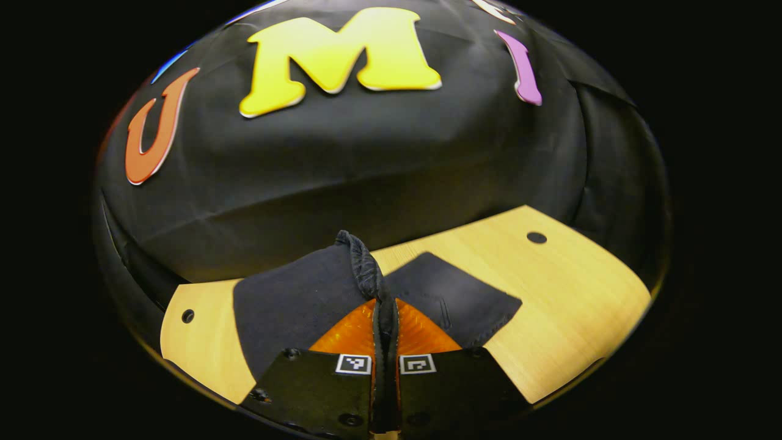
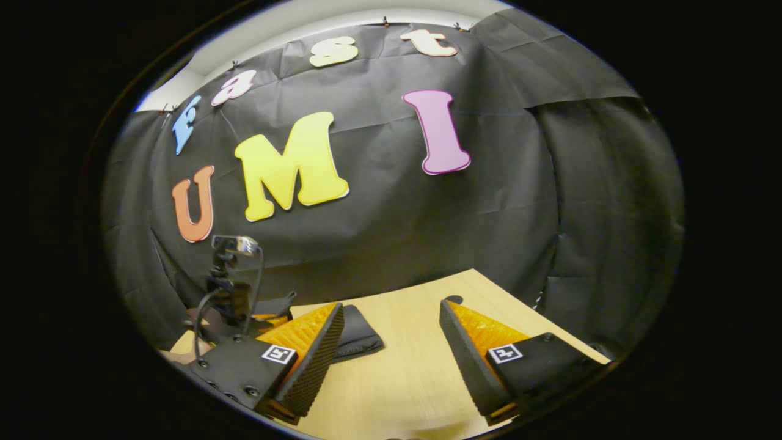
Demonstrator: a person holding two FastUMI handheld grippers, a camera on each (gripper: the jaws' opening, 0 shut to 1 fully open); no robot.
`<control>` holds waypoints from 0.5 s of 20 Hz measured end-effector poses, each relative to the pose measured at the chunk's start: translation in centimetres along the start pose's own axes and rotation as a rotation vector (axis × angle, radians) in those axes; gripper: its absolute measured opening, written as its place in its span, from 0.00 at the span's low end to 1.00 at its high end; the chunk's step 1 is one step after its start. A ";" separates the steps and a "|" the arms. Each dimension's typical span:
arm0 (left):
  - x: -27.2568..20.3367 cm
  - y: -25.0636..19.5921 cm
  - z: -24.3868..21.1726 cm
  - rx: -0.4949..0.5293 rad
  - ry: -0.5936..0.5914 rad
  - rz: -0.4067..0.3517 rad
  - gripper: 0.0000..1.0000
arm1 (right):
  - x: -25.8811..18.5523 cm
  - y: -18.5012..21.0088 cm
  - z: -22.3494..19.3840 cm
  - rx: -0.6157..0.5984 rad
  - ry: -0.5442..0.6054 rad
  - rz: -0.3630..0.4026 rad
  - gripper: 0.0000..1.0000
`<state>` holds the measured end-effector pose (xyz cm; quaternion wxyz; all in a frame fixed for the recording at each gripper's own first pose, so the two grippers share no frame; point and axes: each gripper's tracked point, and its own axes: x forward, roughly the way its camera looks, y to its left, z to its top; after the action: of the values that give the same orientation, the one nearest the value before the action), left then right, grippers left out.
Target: Grasp the waist and the cuffs of the jeans and fold them to make the two legs overlap; first hold the waist and fold one-third of the jeans toward the cuffs, then hold the cuffs and fold the remaining one-third in the same direction to finish folding.
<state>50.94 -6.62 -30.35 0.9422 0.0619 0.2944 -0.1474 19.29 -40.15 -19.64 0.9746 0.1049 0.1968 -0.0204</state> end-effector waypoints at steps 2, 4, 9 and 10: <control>1.1 -0.8 -1.8 -0.011 0.041 -0.004 0.03 | 0.1 -1.2 -0.2 0.007 0.007 -0.014 0.98; 2.1 -0.6 -2.4 -0.008 0.054 0.009 0.03 | 0.2 -2.1 -0.6 0.016 0.014 -0.025 0.97; 2.1 -0.9 -3.2 0.008 0.064 0.010 0.05 | 1.1 -2.5 -1.8 0.037 0.041 -0.028 0.96; 2.2 -1.2 -3.6 -0.004 0.071 -0.015 0.07 | 1.2 -2.2 -1.9 0.031 0.044 -0.023 0.94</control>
<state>50.36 -7.60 -34.59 0.9302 0.0628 0.3285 -0.1515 19.54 -41.90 -22.26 0.9680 0.1184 0.2188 -0.0321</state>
